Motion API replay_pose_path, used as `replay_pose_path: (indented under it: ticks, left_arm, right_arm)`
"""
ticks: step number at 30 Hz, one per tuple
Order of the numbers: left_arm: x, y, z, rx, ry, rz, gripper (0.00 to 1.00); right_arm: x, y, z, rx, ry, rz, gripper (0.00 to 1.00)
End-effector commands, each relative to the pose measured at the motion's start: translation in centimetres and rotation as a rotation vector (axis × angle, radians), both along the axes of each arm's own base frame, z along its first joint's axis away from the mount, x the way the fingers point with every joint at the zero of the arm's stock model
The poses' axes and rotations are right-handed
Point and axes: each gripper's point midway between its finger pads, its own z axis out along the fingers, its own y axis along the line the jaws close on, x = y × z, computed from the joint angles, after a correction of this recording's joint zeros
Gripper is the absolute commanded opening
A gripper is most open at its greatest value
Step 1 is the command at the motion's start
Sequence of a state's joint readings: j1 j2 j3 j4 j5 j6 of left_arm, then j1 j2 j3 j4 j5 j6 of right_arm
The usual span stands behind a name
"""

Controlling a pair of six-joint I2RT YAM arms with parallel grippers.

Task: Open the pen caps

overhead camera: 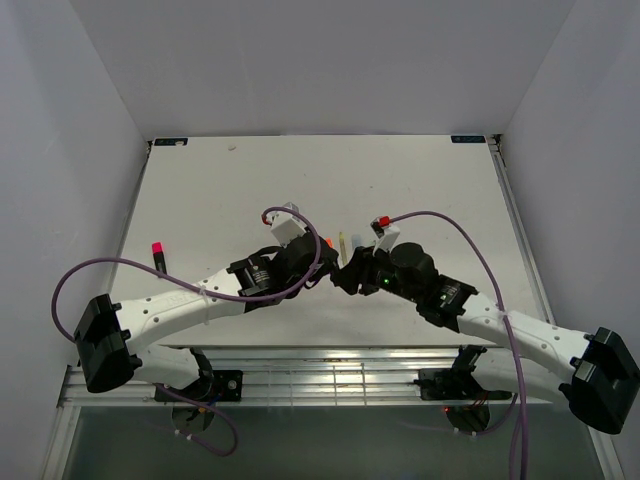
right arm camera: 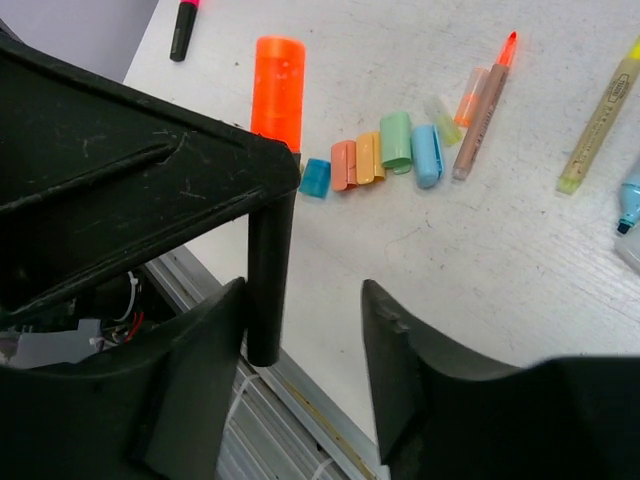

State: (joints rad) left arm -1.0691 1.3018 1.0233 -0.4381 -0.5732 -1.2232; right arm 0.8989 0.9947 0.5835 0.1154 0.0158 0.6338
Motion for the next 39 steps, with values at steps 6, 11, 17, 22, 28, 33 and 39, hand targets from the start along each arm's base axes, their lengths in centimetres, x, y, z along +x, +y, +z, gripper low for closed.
replay_pose_path:
  ticks: [6, 11, 17, 22, 28, 33, 39]
  left_arm:
    - [-0.4, -0.6, 1.5, -0.068, -0.008, -0.016, 0.0]
    - [-0.6, 0.0, 1.5, -0.047, -0.034, -0.042, 0.19]
    - [-0.6, 2.8, 2.0, 0.009, -0.115, -0.028, 0.7]
    - [-0.9, 2.3, 3.2, 0.003, -0.187, -0.117, 0.75]
    - [-0.9, 1.7, 3.2, -0.021, -0.173, -0.124, 0.73]
    - [-1.2, 0.7, 2.2, -0.038, -0.141, -0.157, 0.71]
    - [-1.5, 0.3, 1.6, -0.056, -0.123, -0.167, 0.67]
  right_arm:
    - [0.5, 2.2, 2.1, 0.066, -0.068, 0.062, 0.29]
    - [0.1, 1.6, 2.4, 0.048, -0.07, 0.065, 0.08]
    - [-2.4, 0.9, 2.3, 0.036, -0.018, 0.15, 0.08]
    - [-4.0, 0.6, 2.1, 0.034, 0.005, 0.211, 0.08]
    - [-4.2, 0.5, 2.3, 0.049, -0.006, 0.22, 0.08]
    - [-3.6, 0.8, 2.9, 0.066, -0.021, 0.201, 0.08]
    - [-3.1, 1.6, 3.1, 0.075, -0.021, 0.203, 0.08]
